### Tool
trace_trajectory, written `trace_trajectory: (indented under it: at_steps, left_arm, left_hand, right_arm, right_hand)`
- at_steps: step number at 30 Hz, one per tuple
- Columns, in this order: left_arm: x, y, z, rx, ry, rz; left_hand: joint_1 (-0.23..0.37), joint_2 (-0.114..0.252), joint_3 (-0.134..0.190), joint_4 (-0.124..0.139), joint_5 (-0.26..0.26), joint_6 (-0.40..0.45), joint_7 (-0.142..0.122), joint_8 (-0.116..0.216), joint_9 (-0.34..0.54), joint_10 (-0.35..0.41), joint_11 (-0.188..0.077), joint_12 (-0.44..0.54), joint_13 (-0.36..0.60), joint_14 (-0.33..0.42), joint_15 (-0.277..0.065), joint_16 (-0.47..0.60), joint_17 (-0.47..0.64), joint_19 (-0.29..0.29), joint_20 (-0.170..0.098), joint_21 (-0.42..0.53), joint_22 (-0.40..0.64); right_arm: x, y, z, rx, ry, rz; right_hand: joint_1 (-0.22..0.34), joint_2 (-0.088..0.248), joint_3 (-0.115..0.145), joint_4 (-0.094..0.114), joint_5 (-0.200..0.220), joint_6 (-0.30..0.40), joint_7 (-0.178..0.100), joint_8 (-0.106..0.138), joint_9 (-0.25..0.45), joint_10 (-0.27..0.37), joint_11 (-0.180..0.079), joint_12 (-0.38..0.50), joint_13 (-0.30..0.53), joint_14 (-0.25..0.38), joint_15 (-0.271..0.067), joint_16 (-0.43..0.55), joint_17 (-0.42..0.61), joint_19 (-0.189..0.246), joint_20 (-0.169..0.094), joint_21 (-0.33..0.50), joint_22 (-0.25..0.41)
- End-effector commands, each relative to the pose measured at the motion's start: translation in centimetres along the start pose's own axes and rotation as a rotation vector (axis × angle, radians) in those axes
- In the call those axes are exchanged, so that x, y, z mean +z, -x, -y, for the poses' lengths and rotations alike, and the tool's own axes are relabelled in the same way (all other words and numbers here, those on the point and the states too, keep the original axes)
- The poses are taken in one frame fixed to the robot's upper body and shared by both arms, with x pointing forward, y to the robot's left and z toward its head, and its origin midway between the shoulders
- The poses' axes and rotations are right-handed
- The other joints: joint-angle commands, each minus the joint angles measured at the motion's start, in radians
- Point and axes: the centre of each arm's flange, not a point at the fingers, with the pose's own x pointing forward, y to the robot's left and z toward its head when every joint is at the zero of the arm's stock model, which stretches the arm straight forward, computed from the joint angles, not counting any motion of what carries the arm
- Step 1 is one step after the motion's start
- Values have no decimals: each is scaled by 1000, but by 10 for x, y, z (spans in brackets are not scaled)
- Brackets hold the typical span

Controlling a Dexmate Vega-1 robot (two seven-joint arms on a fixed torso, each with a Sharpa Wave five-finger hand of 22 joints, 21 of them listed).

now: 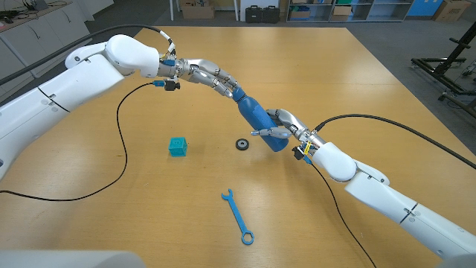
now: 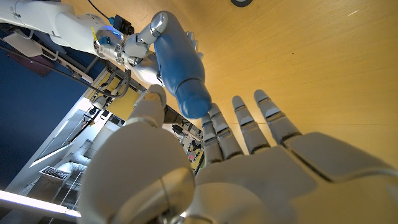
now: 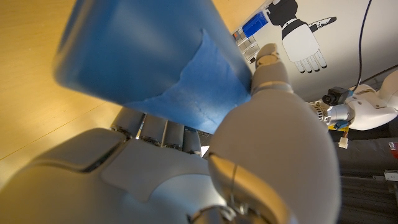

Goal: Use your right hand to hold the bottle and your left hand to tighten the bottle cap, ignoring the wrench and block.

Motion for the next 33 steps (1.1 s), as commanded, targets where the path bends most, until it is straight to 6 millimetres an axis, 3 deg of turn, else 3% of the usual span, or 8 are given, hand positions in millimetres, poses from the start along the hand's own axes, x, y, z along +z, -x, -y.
trace_trajectory:
  at_steps: [1,7,15,33]
  left_arm:
    - [-6,-6,6,-7,20,7]
    - [-8,-5,6,8,32,11]
    - [-9,-2,6,45,59,18]
    - [-4,-2,15,138,73,86]
  left_hand:
    - [11,8,-2,1,4,15,3,6,2,14,-2,7,0,14,-27,6,3,10,3,3,3]
    - [16,14,-3,2,4,36,-4,14,2,39,-8,16,0,26,-35,10,3,23,3,7,3]
    - [57,45,14,-1,6,115,-20,43,1,116,-43,35,1,76,-81,22,2,55,-13,14,3]
    - [132,90,58,-4,5,254,-75,89,-2,258,-46,54,1,156,-140,27,-1,98,-39,13,2]
  right_arm:
    - [8,-1,4,-16,-3,24]
    - [11,-2,3,-20,-4,36]
    - [16,0,3,-26,-11,49]
    - [10,3,-8,-2,-201,82]
  right_hand:
    - [224,231,164,33,-6,255,-215,6,2,224,-213,-1,4,157,-245,-1,6,63,-215,10,2]
    - [224,231,165,32,-6,253,-216,5,2,226,-211,-2,5,158,-246,-1,7,63,-215,13,2]
    - [224,231,165,32,-6,255,-217,6,2,228,-212,-4,7,161,-246,-1,10,62,-215,18,1]
    - [224,231,168,32,-6,258,-215,7,2,234,-209,-7,10,169,-246,0,14,63,-215,28,-1]
